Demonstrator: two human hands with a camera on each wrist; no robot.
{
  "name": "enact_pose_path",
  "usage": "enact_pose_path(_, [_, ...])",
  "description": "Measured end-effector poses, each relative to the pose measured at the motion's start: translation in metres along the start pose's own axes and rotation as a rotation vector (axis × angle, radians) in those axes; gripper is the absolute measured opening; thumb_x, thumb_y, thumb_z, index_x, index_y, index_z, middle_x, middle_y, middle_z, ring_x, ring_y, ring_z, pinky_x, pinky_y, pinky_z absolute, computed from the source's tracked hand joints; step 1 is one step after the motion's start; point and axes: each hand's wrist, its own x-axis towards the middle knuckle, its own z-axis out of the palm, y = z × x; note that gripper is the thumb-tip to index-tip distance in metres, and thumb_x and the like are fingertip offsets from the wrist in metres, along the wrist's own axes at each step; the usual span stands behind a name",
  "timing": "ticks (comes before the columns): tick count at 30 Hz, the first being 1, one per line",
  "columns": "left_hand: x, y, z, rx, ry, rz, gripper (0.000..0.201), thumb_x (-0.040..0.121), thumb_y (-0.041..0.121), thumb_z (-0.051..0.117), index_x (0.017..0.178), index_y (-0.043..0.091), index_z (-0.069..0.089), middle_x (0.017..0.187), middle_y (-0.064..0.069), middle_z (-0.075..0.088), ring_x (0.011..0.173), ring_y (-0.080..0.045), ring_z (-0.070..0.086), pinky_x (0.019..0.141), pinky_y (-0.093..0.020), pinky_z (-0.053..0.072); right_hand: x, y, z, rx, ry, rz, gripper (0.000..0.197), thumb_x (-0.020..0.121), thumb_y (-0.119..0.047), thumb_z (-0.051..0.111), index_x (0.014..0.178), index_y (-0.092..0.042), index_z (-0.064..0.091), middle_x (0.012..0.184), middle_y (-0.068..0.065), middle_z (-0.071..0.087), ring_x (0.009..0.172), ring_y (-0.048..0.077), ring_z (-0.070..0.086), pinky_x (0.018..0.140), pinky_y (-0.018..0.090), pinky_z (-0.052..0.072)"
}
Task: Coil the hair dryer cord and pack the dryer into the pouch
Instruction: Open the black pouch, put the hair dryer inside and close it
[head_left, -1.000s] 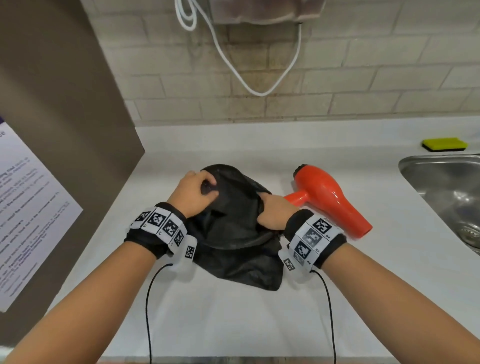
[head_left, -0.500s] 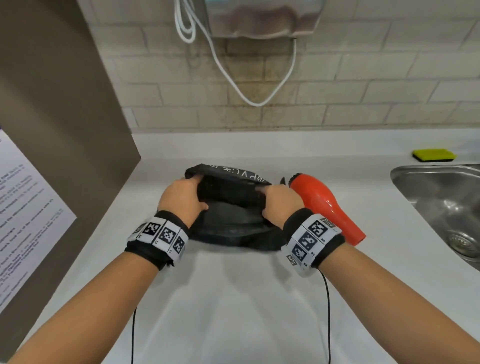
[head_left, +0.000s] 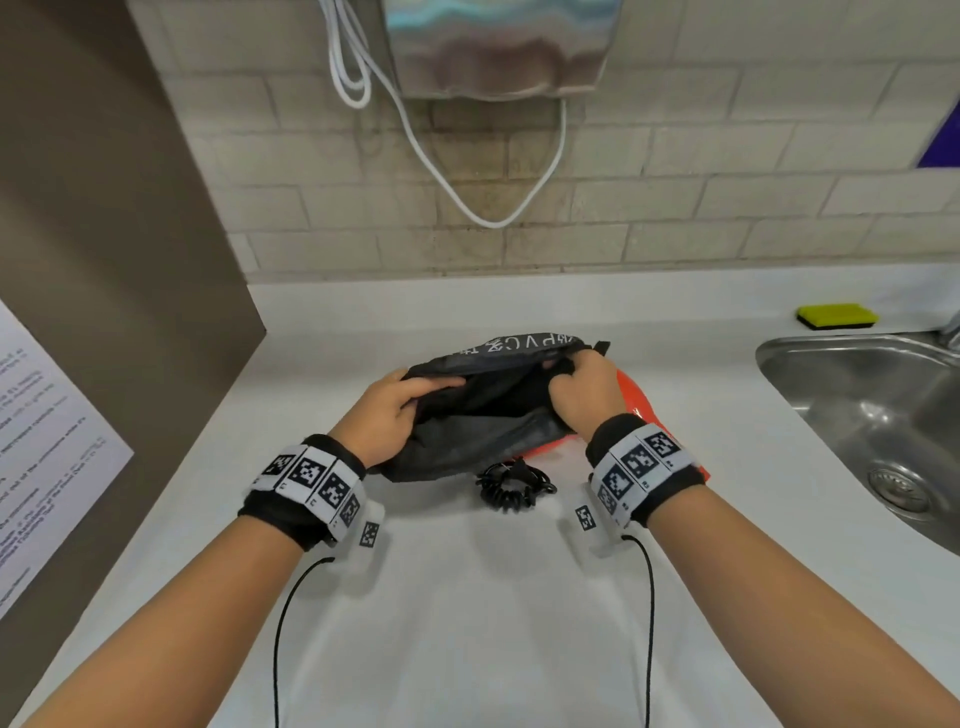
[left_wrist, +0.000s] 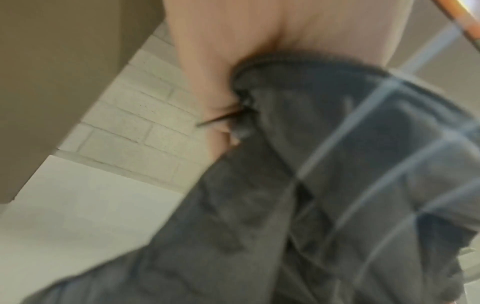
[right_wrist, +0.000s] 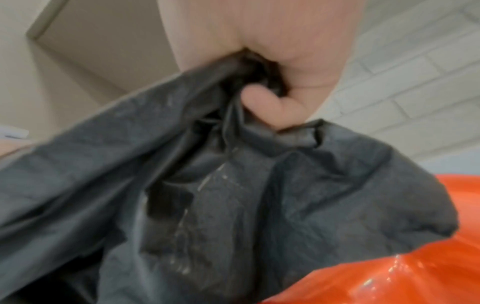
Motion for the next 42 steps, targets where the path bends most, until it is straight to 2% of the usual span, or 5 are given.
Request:
enact_pose_path(6, [0.003,0.001,0.001,-0.076,0.091,-0.136,0.067,0.076,-0.020,0.031,0.077,0.031,0.075,0.122,0.003,0.054,0.117,-0.019,0.051,0.104,-0.016,0.031,-0.007,0.010,-0.001,-0.055,-0.210,-0.149,0.009,0.083,-0.013,0.061,0.081,-0.013,0.070,0.083,0.002,0.068,0.081,0.015,0.061,0.073,0.021,0.042])
enact_pose_path(14, [0.007,0.019,0.005,0.634,-0.057,-0.372,0.098,0.061,0.044,0.080,0.140,0.019,0.027,0.143,-0.005,0.024,0.103,-0.033,0.058,0.085,-0.039,0.049,-0.016,0.006,0.006,-0.952,-0.300,-0.154,0.056,0.082,-0.012,0.055,0.132,-0.032,0.040,0.134,0.011,0.029,0.102,0.033,0.055,0.070,0.033,0.043])
enact_pose_path(24, [-0.001,-0.009,-0.013,0.372,0.050,-0.780,0.084,0.072,0.019,0.072,0.138,0.001,0.024,0.136,-0.023,0.032,0.117,-0.040,0.047,0.097,-0.039,0.042,0.002,0.043,0.012,-0.032,-0.151,-0.151,0.020,0.080,-0.009,0.063,0.096,-0.018,0.059,0.134,0.005,0.032,0.116,0.021,0.044,0.105,0.032,0.038])
enact_pose_path(30, [-0.004,-0.025,-0.006,0.337,-0.008,-0.864,0.081,0.080,0.019,0.061,0.145,0.007,0.013,0.137,-0.025,0.028,0.116,-0.040,0.048,0.100,-0.039,0.039,0.008,0.059,0.036,-0.886,-0.611,0.004,0.104,0.068,-0.060,0.066,0.146,-0.033,0.003,0.156,0.008,-0.008,0.141,0.041,0.015,0.110,0.055,0.024])
enact_pose_path(42, [-0.003,-0.024,0.009,0.348,-0.116,-0.810,0.070,0.081,0.023,0.058,0.143,0.018,0.028,0.138,-0.020,0.028,0.120,-0.038,0.047,0.103,-0.037,0.037,0.019,0.051,0.044,-1.175,-0.565,-0.132,0.081,0.063,-0.051,0.074,0.131,-0.026,0.039,0.122,0.001,0.046,0.115,0.029,0.046,0.091,0.041,0.045])
